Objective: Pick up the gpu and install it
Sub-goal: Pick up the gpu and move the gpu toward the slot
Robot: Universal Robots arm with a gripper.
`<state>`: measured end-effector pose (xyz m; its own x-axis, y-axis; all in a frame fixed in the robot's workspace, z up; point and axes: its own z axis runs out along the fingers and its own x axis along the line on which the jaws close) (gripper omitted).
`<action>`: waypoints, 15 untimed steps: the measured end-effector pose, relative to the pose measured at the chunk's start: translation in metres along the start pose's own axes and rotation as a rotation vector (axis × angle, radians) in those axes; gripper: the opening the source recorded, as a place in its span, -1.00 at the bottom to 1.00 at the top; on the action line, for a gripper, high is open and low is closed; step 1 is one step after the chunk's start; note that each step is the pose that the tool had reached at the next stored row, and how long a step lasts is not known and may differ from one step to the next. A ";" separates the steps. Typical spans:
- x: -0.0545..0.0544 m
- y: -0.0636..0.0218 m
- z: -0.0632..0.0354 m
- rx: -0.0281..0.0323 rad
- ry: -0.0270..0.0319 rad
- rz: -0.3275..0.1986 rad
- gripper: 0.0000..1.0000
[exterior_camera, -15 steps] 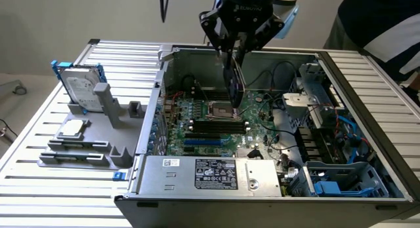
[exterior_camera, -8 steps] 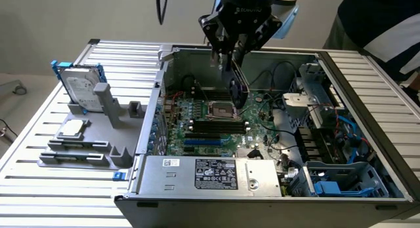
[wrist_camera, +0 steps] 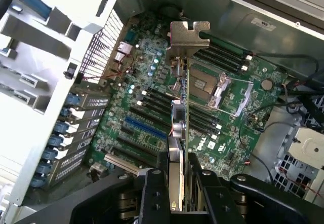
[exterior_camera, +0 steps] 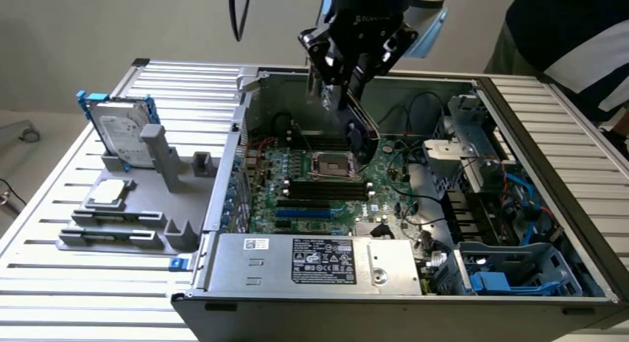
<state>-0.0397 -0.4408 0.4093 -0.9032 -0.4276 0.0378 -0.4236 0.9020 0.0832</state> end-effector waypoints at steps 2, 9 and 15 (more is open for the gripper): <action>0.000 -0.0001 0.0007 0.0011 0.0022 -0.036 -0.47; 0.000 -0.0003 0.0035 0.0051 0.0088 -0.164 -0.47; 0.000 -0.0005 0.0063 0.0098 0.0114 -0.273 -0.47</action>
<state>-0.0396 -0.4408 0.4030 -0.7547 -0.6556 0.0265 -0.6519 0.7538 0.0822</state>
